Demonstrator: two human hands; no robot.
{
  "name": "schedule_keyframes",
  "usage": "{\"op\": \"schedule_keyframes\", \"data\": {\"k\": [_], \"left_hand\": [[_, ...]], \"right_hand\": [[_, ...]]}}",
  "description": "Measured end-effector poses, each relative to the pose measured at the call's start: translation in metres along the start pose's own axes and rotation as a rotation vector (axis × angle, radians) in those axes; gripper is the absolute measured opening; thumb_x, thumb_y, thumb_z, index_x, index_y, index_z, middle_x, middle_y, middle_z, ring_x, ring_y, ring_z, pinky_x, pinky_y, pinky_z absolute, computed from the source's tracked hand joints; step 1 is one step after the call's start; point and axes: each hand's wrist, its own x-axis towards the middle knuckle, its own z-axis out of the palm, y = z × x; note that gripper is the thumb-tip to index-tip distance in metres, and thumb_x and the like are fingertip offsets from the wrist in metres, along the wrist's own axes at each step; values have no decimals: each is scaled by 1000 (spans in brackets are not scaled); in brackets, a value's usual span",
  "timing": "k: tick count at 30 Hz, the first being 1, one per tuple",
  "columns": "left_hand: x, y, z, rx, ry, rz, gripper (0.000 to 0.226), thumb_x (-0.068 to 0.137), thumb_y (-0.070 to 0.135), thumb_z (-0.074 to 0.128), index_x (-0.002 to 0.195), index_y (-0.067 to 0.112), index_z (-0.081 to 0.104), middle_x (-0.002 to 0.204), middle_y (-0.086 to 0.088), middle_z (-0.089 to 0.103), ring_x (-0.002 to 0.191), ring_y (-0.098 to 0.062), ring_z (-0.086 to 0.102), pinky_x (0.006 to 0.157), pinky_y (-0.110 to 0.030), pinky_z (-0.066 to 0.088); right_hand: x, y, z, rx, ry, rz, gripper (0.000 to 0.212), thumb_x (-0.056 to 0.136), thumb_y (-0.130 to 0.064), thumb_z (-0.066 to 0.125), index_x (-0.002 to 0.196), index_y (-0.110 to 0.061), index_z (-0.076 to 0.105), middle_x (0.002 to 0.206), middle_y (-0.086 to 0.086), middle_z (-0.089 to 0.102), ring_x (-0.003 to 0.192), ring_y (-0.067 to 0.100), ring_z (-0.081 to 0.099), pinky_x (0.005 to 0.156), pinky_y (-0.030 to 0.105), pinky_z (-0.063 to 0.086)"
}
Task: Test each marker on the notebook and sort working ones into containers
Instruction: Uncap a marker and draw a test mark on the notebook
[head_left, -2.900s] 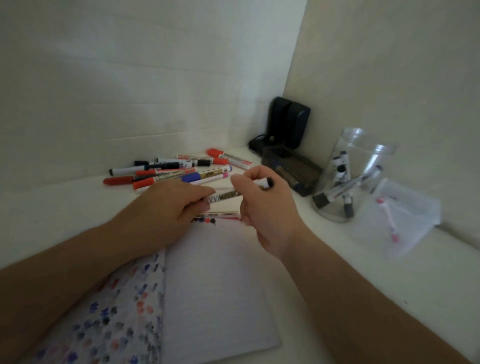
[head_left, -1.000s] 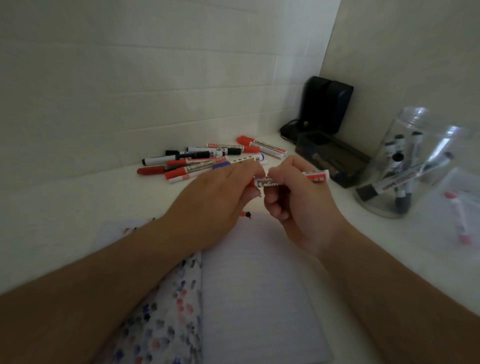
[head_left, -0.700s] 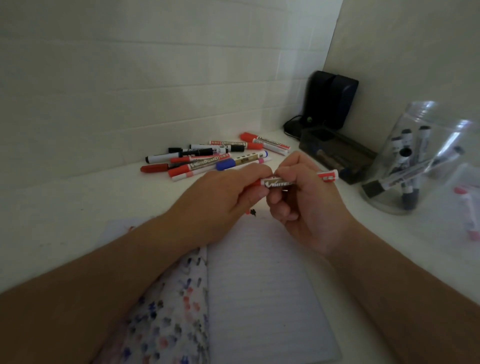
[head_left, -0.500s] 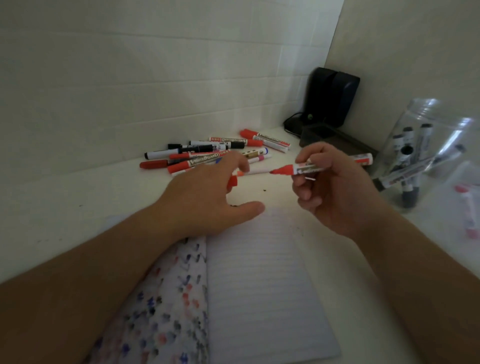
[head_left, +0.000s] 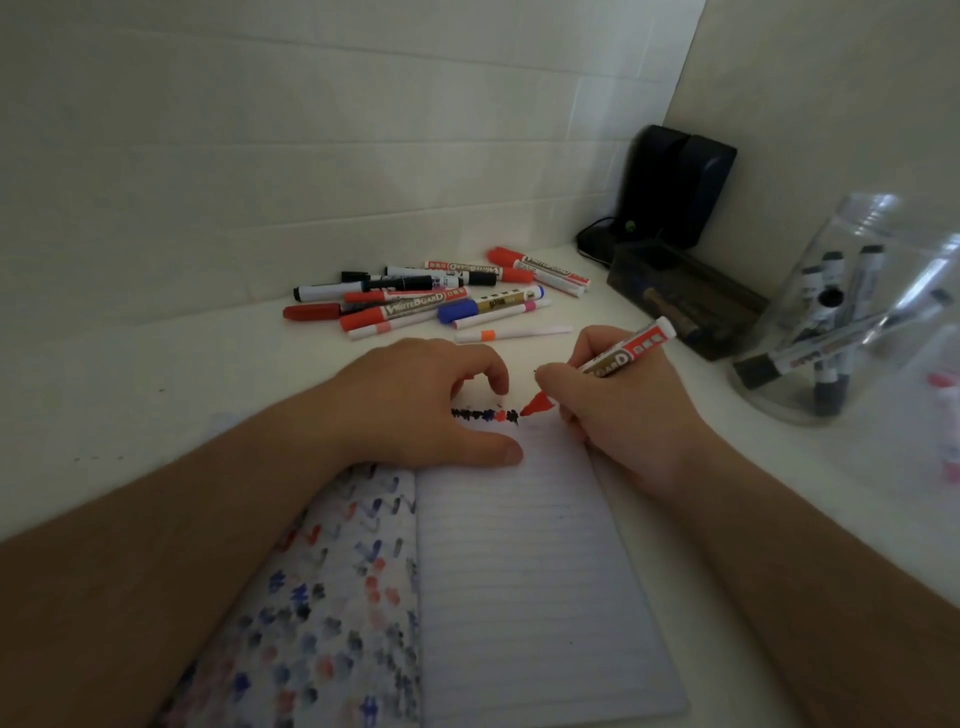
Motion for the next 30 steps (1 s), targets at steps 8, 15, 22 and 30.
{"op": "schedule_keyframes", "data": {"k": [8, 15, 22, 30], "left_hand": [[1, 2, -1, -12, -8, -24, 67, 65, 84, 69, 121, 57, 45, 101, 25, 51, 97, -2, 53, 87, -35, 52], [0, 3, -2, -2, -12, -24, 65, 66, 83, 68, 120, 55, 46, 98, 24, 50, 92, -1, 51, 83, -33, 49], [0, 1, -1, -1, -5, -12, 64, 65, 85, 68, 118, 56, 48, 97, 25, 50, 91, 1, 50, 78, -31, 46], [1, 0, 0, -2, 2, -2, 64, 66, 84, 67, 120, 55, 48, 95, 25, 49, 87, 1, 50, 75, -30, 44]], "right_hand": [[7, 1, -2, 45, -28, 73, 19, 88, -16, 75, 75, -12, 61, 64, 7, 70, 53, 18, 63, 57, 31, 51], [5, 0, 0, 16, -48, 58, 19, 87, -14, 76, 76, -9, 61, 65, 10, 72, 53, 18, 64, 58, 31, 54], [6, 3, -1, 31, -17, 58, 21, 87, -13, 75, 72, -11, 59, 61, 7, 68, 51, 16, 62, 55, 29, 52], [4, 1, 2, -22, -16, 14, 20, 83, -14, 76, 71, -12, 59, 69, 16, 71, 56, 20, 64, 64, 39, 59]]}}
